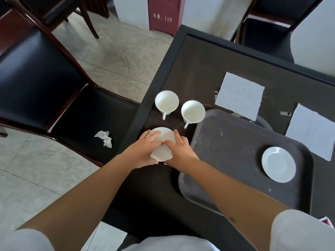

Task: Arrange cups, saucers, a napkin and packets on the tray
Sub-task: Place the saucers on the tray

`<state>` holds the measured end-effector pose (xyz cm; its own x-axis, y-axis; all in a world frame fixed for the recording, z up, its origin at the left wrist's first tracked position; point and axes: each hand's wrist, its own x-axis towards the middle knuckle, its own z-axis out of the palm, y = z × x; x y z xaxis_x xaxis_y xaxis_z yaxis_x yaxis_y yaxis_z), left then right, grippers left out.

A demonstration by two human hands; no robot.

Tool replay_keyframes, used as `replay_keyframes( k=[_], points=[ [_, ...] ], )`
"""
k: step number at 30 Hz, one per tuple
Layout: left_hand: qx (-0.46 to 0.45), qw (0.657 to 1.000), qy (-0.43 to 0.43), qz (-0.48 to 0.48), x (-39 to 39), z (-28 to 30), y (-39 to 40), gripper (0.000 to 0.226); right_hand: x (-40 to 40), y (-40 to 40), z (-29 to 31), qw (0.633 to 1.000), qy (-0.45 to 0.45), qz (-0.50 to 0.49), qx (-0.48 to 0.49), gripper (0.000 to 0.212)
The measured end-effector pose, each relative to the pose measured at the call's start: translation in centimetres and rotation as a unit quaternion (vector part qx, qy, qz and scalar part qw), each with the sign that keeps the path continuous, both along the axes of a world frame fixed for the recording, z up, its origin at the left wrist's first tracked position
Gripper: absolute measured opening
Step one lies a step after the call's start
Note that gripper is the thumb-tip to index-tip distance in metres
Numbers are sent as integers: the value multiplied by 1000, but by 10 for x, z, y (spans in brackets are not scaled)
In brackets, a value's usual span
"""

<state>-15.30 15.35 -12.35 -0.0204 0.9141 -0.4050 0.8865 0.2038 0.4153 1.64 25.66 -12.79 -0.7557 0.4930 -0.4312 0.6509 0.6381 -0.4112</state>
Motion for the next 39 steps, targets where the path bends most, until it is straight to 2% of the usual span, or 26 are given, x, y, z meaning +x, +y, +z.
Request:
replay_keyframes(
  k=[8,13,17,28,39],
  points=[
    [37,999,22,9,25,19,-15,69,31,-7,12,998,57,20,-1,76],
    [52,998,32,-18,49,30,-10,69,61,-7,18,997,71,-11,-4,76],
    [65,997,26,-35,76,36,11,63,93,1,25,994,91,-52,-3,70],
    [46,990,5,-132,150,31,90,61,182,42,26,988,70,-138,29,75],
    [13,990,3,-137,177,12,140,62,208,77,-4,979,102,-174,19,71]
  ],
)
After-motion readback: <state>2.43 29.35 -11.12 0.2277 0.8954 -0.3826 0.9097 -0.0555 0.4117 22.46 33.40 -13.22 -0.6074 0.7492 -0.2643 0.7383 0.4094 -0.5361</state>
